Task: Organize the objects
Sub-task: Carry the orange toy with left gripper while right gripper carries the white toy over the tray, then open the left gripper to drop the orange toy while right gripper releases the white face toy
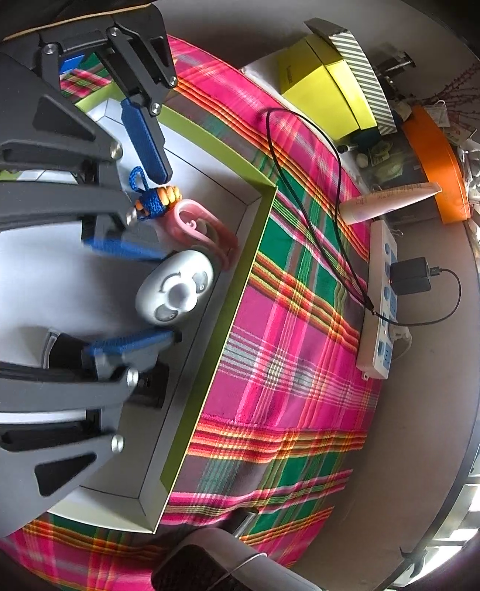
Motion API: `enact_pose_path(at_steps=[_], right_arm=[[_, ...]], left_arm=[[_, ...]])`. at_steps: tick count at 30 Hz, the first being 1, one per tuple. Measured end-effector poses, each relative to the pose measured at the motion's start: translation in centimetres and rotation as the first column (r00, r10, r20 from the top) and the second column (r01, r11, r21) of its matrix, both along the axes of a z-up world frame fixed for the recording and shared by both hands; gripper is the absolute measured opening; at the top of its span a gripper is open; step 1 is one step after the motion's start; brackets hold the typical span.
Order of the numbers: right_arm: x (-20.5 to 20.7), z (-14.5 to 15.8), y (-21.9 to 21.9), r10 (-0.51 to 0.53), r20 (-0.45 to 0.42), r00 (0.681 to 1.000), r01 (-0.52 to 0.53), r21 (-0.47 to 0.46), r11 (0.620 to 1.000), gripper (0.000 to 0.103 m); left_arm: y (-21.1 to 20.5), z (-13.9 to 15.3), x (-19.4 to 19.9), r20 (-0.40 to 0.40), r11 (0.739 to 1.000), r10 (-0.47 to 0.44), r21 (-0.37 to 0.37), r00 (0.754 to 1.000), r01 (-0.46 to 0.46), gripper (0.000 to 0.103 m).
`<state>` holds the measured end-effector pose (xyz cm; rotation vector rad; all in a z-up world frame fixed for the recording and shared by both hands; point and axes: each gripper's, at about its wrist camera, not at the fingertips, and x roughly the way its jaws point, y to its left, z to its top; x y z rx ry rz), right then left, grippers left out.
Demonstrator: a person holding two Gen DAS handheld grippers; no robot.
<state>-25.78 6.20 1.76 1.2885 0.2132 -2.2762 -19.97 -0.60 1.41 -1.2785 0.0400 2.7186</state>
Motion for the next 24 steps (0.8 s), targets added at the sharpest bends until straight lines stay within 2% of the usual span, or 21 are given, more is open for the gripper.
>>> enact_pose_path(at_steps=[24], right_arm=[[2.1, 1.5, 0.8, -0.017, -0.03, 0.999, 0.016, -0.047, 0.999, 0.045]], left_arm=[[-0.3, 1.2, 1.7, -0.016, 1.0, 0.024, 0.012, 1.0, -0.024, 0.035]])
